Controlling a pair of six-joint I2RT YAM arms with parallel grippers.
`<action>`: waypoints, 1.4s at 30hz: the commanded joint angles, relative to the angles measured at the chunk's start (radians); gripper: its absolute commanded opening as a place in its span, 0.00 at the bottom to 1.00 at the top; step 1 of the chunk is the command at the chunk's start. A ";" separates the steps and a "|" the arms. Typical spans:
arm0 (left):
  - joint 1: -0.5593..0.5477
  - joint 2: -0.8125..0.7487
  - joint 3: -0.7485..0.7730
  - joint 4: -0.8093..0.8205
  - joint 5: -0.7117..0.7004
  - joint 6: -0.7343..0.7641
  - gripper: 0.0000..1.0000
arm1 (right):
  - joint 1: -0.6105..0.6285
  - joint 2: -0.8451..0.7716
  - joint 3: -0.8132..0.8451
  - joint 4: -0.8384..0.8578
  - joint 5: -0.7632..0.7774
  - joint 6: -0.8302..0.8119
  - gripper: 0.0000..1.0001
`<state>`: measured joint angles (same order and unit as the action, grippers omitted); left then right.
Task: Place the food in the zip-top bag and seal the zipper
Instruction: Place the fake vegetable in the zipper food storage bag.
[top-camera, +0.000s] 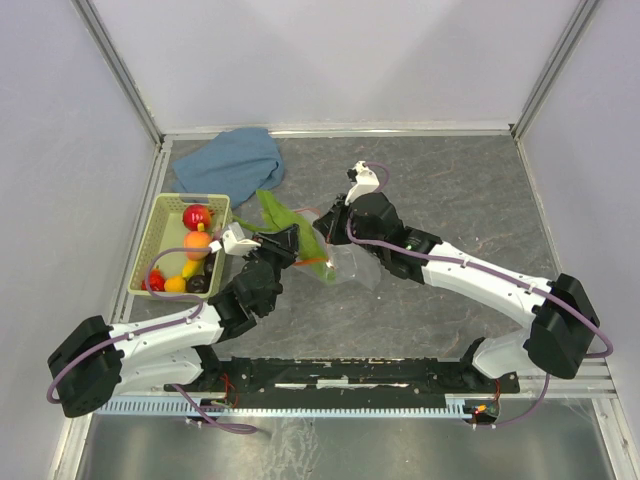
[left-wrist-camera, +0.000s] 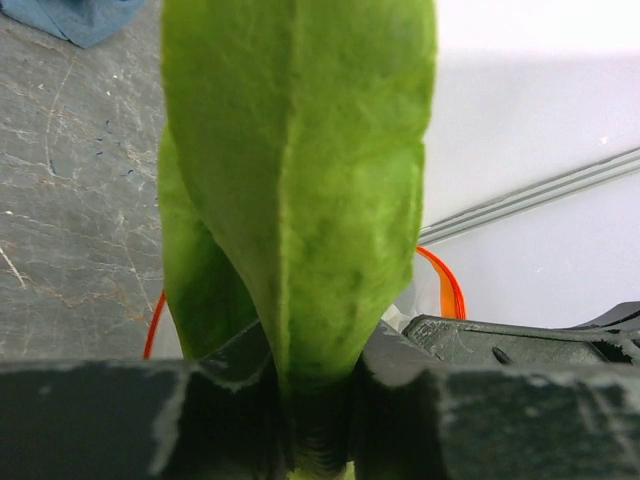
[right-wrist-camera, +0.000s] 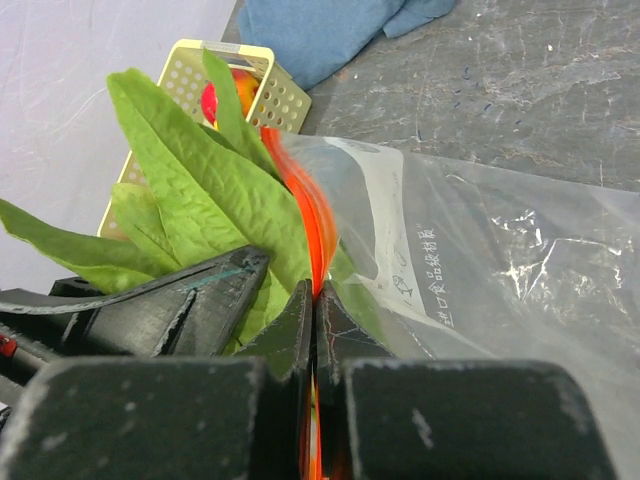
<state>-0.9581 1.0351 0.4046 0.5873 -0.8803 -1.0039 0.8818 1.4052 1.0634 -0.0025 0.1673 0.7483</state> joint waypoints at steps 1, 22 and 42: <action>-0.009 -0.027 0.054 -0.082 -0.016 0.003 0.50 | -0.024 -0.035 -0.012 0.094 -0.042 0.018 0.02; 0.004 -0.140 0.268 -0.676 0.105 0.073 0.83 | -0.091 -0.071 -0.043 0.080 -0.088 0.026 0.01; 0.210 -0.104 0.120 -0.628 0.601 -0.112 0.74 | -0.128 -0.070 -0.055 0.108 -0.137 0.059 0.02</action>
<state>-0.7521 0.9165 0.5369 -0.1539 -0.3515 -1.0332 0.7586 1.3689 1.0035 0.0345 0.0456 0.7914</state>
